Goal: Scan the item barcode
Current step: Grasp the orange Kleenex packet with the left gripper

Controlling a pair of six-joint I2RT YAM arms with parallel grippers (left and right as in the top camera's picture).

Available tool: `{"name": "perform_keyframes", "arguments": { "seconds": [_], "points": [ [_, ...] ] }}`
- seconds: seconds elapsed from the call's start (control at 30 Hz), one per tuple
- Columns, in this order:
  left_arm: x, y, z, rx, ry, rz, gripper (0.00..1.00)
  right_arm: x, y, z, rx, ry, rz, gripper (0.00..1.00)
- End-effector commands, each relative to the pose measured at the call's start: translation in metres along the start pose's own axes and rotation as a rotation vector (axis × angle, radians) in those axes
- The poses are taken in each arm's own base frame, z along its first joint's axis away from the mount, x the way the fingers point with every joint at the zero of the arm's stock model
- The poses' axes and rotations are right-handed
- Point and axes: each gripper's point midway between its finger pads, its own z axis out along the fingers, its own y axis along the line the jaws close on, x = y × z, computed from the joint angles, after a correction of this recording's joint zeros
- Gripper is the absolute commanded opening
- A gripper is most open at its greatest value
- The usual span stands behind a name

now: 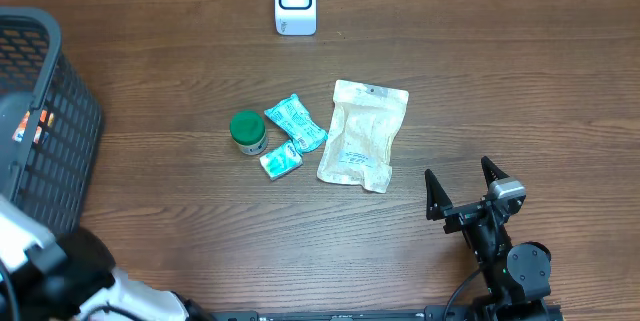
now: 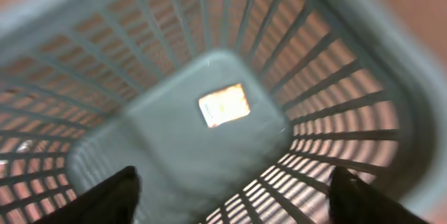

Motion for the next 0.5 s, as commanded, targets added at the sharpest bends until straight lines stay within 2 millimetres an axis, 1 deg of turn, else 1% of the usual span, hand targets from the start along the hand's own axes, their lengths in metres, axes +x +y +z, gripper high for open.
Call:
{"name": "perform_keyframes", "arguments": {
  "seconds": [0.0, 0.03, 0.07, 0.17, 0.27, 0.37, 0.47],
  "points": [
    [0.020, 0.003, 0.061, -0.022, 0.144, 0.077, 0.68, 0.001, 0.001, 0.000, -0.006, -0.005, -0.002, 1.00],
    [0.028, 0.003, 0.083, -0.029, 0.194, 0.082, 0.67, 0.001, 0.001, 0.000, -0.006, -0.005, -0.002, 1.00],
    [0.032, 0.004, 0.096, -0.031, 0.222, 0.089, 0.67, 0.001, 0.001, 0.000, -0.006, -0.005, -0.002, 1.00],
    [0.047, 0.005, 0.129, -0.036, 0.297, 0.115, 0.72, 0.001, 0.001, 0.000, -0.006, -0.005, -0.002, 1.00],
    [0.059, 0.007, 0.155, -0.051, 0.348, 0.135, 0.75, 0.001, 0.001, 0.000, -0.006, -0.005, -0.002, 1.00],
    [0.067, 0.011, 0.176, -0.074, 0.381, 0.145, 0.78, 0.001, 0.001, 0.000, -0.006, -0.005, -0.002, 1.00],
    [0.074, 0.011, 0.194, -0.068, 0.404, 0.177, 0.80, 0.001, 0.001, 0.000, -0.006, -0.005, -0.002, 1.00]
  ]
}}
